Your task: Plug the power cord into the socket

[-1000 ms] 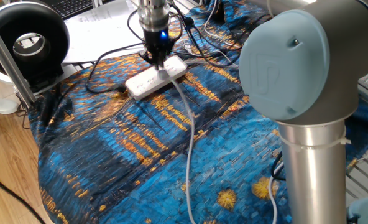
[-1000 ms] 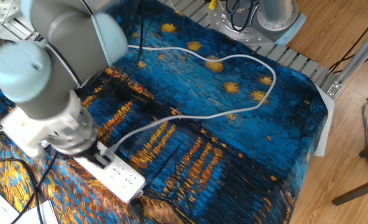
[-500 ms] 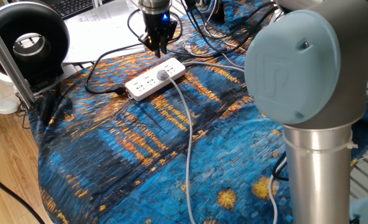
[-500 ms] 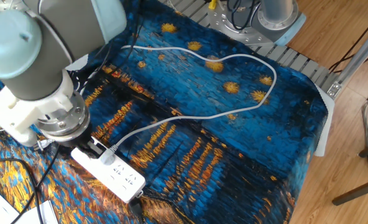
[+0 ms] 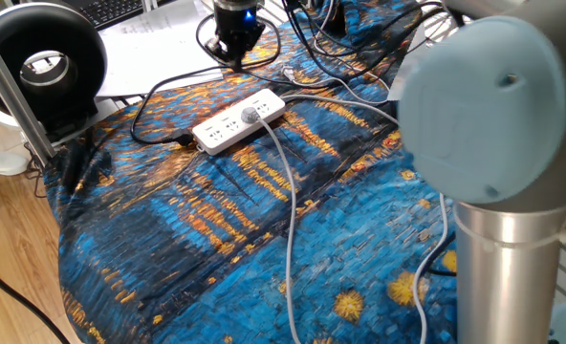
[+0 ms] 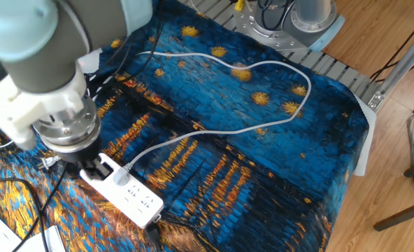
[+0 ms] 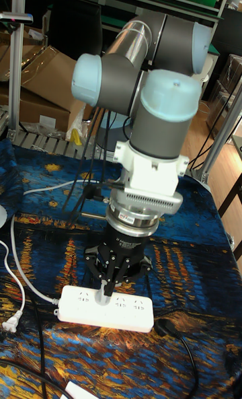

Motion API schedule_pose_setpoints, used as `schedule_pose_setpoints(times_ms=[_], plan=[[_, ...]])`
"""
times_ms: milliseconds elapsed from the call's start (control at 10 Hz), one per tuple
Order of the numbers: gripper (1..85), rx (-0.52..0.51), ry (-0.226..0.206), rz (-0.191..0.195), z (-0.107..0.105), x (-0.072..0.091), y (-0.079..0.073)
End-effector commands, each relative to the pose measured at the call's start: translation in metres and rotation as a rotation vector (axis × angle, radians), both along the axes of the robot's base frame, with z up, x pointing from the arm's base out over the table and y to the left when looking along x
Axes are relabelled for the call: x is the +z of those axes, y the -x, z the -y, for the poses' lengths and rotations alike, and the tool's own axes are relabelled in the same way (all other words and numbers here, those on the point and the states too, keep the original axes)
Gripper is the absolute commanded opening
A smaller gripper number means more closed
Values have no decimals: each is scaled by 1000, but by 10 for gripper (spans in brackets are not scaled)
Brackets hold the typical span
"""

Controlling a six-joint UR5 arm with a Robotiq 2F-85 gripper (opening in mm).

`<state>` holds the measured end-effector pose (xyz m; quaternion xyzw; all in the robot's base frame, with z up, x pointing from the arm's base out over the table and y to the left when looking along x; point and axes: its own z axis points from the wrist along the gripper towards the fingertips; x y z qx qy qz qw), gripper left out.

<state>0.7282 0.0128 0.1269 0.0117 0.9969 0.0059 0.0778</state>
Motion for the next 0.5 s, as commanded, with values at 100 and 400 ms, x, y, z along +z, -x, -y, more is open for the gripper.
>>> schedule_pose_setpoints(times_ms=[100,400], plan=[[13,-37,-31,55,-8,8,-10],[13,-41,-51,72,-14,7,-17]])
